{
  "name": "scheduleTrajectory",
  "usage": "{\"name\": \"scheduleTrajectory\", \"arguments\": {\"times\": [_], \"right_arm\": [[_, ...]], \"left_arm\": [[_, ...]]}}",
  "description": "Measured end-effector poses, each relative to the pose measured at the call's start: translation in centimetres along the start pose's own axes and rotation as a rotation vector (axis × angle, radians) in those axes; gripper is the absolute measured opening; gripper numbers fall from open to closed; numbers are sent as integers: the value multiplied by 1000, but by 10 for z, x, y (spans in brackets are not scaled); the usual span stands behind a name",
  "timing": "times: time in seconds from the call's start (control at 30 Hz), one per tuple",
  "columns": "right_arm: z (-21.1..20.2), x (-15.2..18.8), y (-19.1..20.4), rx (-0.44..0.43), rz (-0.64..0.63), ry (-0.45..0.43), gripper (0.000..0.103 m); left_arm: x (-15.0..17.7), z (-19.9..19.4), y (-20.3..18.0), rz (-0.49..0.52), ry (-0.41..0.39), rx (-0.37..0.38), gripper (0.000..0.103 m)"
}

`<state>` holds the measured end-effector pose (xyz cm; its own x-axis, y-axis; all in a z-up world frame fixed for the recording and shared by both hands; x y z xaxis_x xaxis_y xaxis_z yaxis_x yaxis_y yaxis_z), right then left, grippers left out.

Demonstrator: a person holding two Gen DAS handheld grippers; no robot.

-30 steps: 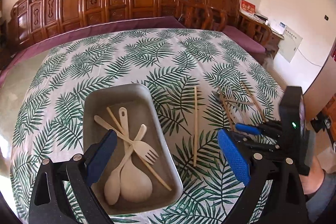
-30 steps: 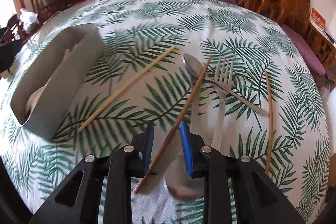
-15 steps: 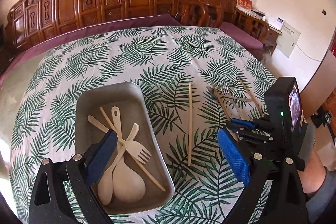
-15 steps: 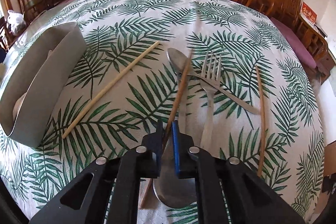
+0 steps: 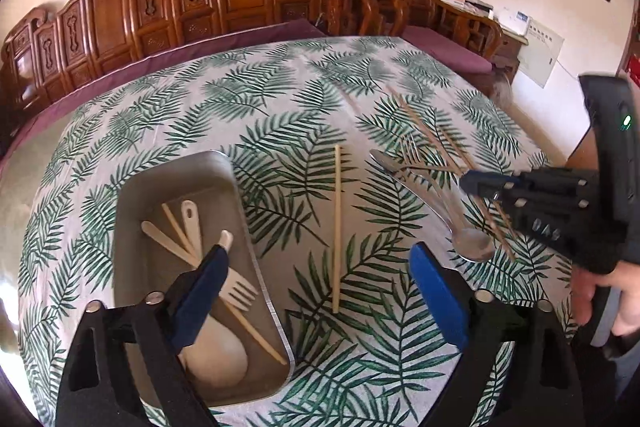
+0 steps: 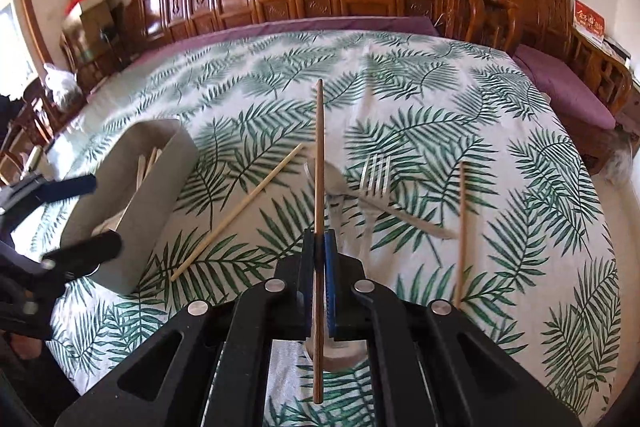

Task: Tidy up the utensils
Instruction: 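Close the right tool on a wooden chopstick lying on the cloth, then close the left tool on another wooden chopstick while the right tool holds its chopstick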

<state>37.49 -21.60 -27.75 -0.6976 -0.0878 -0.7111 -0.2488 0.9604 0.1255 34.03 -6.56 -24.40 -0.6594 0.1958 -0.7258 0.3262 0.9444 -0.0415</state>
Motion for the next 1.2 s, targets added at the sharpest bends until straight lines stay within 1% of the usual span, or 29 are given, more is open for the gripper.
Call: {"name": "scheduleTrajectory", "arguments": {"times": [0.2,0.27,0.3,0.37,0.4,0.57,0.63,0.73,0.83,0.97,1.03,1.2], "right_arm": [[-6,4,-21,-21,38,-25,6],[-7,5,-26,-32,45,-29,6],[-6,6,-27,-35,46,-29,6],[-6,7,-29,-44,51,-28,6],[-5,7,-30,-49,51,-27,6],[-5,7,-29,-73,49,-29,6],[-5,6,-27,-82,46,-32,6],[-7,3,-25,-94,44,-38,6],[-8,2,-22,-103,39,-43,6],[-9,1,-20,-110,38,-47,6],[-11,0,-20,-113,39,-50,6],[-10,1,-19,-116,36,-47,6]], "left_arm": [[4,19,-18,31,38,15,65],[6,26,-23,34,53,24,55],[7,30,-25,38,60,24,53],[9,36,-26,48,74,18,45],[10,40,-26,53,85,12,43],[21,55,-25,72,136,-6,27],[25,59,-25,81,153,-13,24],[27,63,-25,93,167,-28,23],[29,67,-25,95,178,-38,18],[33,74,-28,112,200,-53,17],[36,77,-28,107,211,-57,15],[38,80,-23,84,221,-66,15]]}}
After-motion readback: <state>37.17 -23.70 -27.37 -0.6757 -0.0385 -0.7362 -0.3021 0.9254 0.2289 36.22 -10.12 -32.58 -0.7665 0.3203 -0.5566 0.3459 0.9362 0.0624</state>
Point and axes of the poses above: each gripper's, at about its wrist camera, not at the fingertips, and z roughly the way its jaws point, y to its left, x to its underside, the point moved 9 cm from there along z, roughly the way its jaws point, and after that the axes turned 7 degrees about -y, right-handed, at the moved point
